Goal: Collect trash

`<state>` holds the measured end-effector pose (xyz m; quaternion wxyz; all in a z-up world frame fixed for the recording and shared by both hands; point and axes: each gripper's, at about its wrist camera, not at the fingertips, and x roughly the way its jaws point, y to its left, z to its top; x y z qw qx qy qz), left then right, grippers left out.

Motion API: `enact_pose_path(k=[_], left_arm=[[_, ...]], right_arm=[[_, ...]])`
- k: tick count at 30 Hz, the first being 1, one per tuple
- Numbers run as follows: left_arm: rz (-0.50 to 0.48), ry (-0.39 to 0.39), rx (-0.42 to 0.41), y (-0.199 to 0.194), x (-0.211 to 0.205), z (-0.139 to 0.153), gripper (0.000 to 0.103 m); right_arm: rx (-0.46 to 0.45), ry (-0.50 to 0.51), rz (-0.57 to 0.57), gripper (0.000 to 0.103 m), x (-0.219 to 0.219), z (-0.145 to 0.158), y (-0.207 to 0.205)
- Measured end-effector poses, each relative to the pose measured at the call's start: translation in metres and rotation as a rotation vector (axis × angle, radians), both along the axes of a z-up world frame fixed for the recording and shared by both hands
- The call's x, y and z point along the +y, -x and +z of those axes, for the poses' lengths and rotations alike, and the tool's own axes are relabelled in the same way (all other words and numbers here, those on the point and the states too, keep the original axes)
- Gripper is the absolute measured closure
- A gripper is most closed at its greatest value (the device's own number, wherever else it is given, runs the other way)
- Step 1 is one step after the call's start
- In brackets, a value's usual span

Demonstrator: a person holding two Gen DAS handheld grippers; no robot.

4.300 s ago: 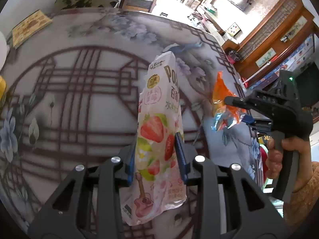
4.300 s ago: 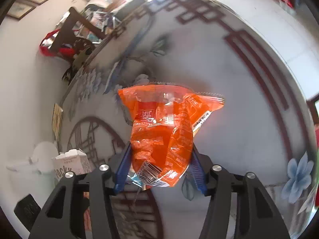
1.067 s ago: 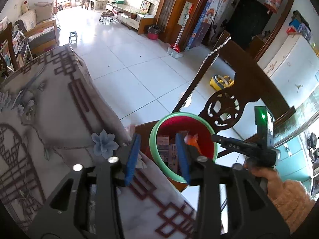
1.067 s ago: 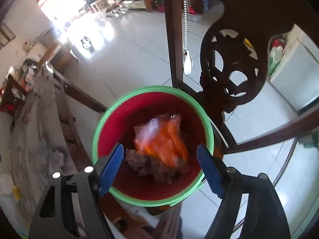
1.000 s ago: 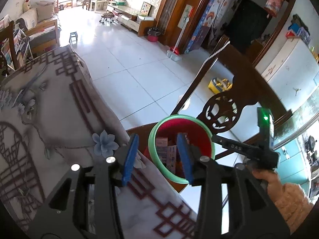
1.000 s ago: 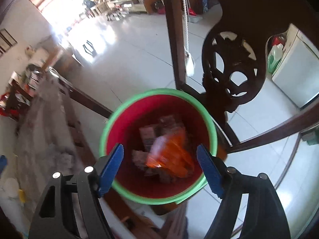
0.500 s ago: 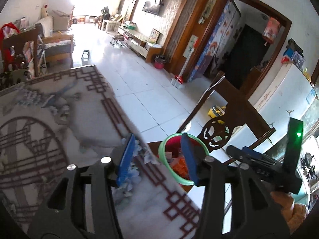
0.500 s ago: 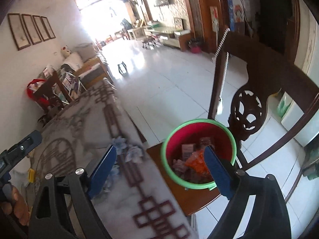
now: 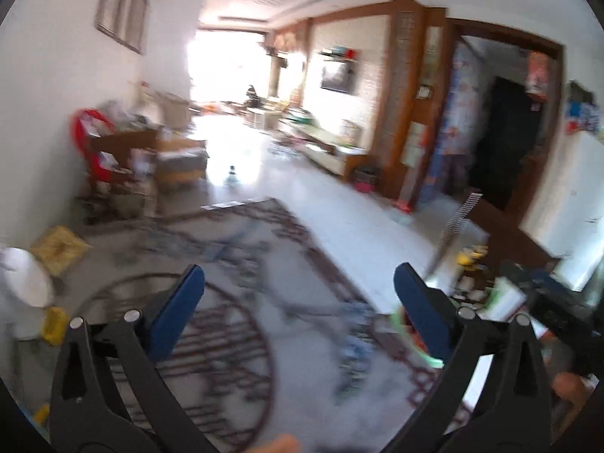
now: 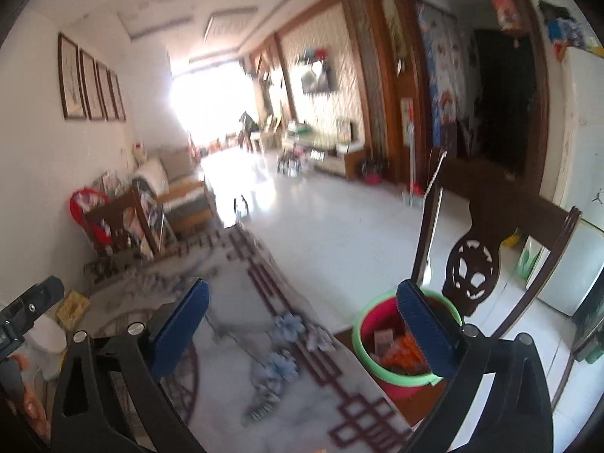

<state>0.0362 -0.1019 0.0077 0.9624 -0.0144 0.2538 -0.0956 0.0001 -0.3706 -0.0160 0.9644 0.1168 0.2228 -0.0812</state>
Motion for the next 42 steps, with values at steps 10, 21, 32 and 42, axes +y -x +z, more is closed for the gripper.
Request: enact_pose_path(k=[10,21,32,42], left_arm=[[0.029,0.057,-0.065,0.021,0.05,0.02,0.005],[0.04,0.082,-0.045,0.029,0.058,0.026,0.005],[0.031,0.073,-0.041,0.032,0.058,0.026,0.005],[0.035,0.073,-0.022,0.029,0.055,0.023,0.005]], right_arm=[[0.023,0.053,0.018,0.007,0.056,0.014,0.008],[0.058,0.101,0.071,0.007,0.083,0.016,0.015],[0.07,0.104,0.072,0.007,0.083,0.014,0.02],[0.077,0.102,0.07,0.007,0.081,0.012,0.021]])
